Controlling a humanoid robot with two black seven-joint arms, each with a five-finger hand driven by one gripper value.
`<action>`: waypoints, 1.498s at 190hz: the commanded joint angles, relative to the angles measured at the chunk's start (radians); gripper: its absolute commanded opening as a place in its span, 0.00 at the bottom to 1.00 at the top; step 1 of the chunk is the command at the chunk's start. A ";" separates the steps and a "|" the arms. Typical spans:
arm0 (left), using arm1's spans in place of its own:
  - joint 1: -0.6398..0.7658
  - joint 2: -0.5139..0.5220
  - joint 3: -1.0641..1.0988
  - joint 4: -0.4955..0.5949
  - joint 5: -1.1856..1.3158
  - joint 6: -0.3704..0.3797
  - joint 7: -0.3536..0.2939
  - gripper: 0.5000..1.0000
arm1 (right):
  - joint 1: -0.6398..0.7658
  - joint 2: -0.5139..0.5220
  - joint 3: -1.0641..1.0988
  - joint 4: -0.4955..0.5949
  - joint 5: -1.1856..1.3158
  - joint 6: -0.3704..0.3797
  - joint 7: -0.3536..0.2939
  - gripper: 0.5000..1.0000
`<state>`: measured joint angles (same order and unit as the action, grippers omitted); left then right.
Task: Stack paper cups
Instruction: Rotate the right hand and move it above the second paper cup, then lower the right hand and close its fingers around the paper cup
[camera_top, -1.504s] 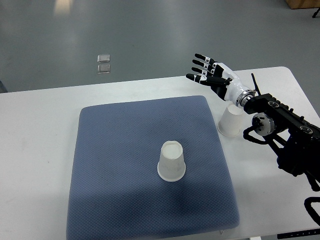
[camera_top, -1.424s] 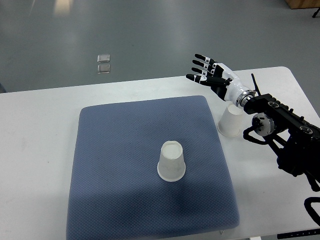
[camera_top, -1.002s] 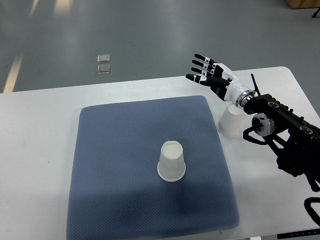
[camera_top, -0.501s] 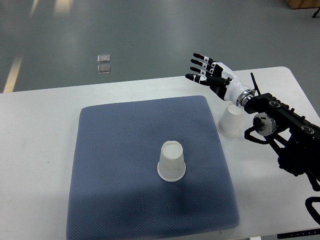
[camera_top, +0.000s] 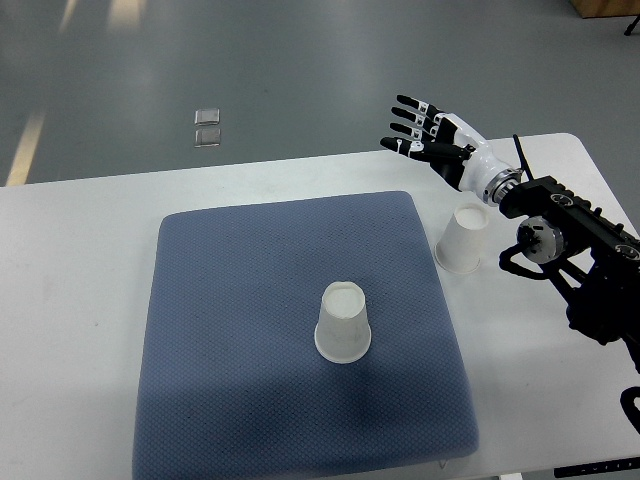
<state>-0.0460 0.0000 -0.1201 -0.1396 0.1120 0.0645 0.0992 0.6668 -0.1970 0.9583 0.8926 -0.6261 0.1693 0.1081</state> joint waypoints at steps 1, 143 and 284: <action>0.000 0.000 -0.001 0.000 0.000 0.000 0.001 1.00 | 0.005 -0.002 0.000 0.000 0.000 -0.002 0.001 0.84; 0.000 0.000 0.000 0.000 0.000 0.000 0.001 1.00 | 0.148 -0.315 -0.263 0.000 -0.195 0.127 0.055 0.83; 0.000 0.000 0.000 0.000 0.000 0.000 0.001 1.00 | 0.231 -0.441 -0.497 0.075 -0.707 0.125 0.073 0.83</action>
<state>-0.0461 0.0000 -0.1201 -0.1396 0.1120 0.0644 0.0989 0.8962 -0.6203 0.4890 0.9241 -1.3310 0.2867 0.1805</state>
